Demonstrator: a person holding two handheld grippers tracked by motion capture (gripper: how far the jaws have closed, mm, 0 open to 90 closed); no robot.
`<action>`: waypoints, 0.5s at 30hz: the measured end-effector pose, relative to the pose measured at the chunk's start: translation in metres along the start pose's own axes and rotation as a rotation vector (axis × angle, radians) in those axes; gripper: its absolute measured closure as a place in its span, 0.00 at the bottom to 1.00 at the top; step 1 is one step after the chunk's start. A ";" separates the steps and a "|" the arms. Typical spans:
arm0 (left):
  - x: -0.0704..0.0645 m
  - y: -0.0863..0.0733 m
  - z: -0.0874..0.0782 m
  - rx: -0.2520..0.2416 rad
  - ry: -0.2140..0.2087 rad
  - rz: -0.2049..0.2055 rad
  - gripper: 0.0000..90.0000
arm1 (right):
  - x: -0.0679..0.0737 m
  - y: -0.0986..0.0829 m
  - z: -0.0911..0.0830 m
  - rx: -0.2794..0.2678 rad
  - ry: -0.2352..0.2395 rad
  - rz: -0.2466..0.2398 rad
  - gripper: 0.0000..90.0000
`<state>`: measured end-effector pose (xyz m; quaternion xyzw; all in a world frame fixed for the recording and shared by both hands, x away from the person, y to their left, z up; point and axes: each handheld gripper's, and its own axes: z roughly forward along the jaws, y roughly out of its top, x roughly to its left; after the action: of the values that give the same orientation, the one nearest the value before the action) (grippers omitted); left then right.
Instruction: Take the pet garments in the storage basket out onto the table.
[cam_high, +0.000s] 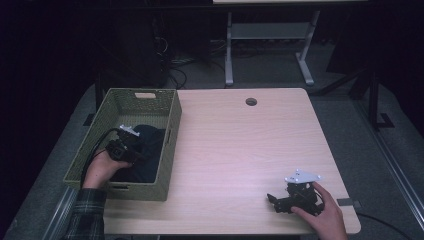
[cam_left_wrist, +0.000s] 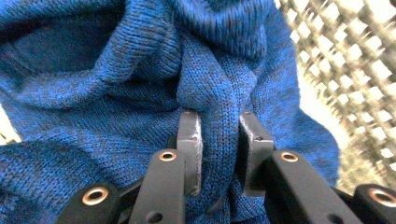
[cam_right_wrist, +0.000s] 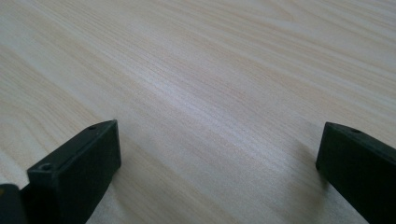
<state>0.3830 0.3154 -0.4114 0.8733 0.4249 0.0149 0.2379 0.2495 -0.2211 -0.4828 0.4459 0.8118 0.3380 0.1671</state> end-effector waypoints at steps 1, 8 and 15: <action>0.001 0.000 -0.002 -0.011 -0.004 -0.003 0.82 | 0.000 0.000 0.000 0.000 0.000 0.000 0.00; 0.006 -0.001 -0.021 -0.147 -0.034 -0.027 0.83 | 0.000 0.000 0.000 0.000 0.000 -0.001 0.00; 0.012 -0.006 -0.045 -0.326 -0.037 -0.080 0.83 | 0.000 0.000 0.000 0.000 0.000 -0.001 0.00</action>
<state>0.3758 0.3458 -0.3763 0.8057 0.4467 0.0581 0.3846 0.2495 -0.2211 -0.4828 0.4456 0.8120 0.3379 0.1671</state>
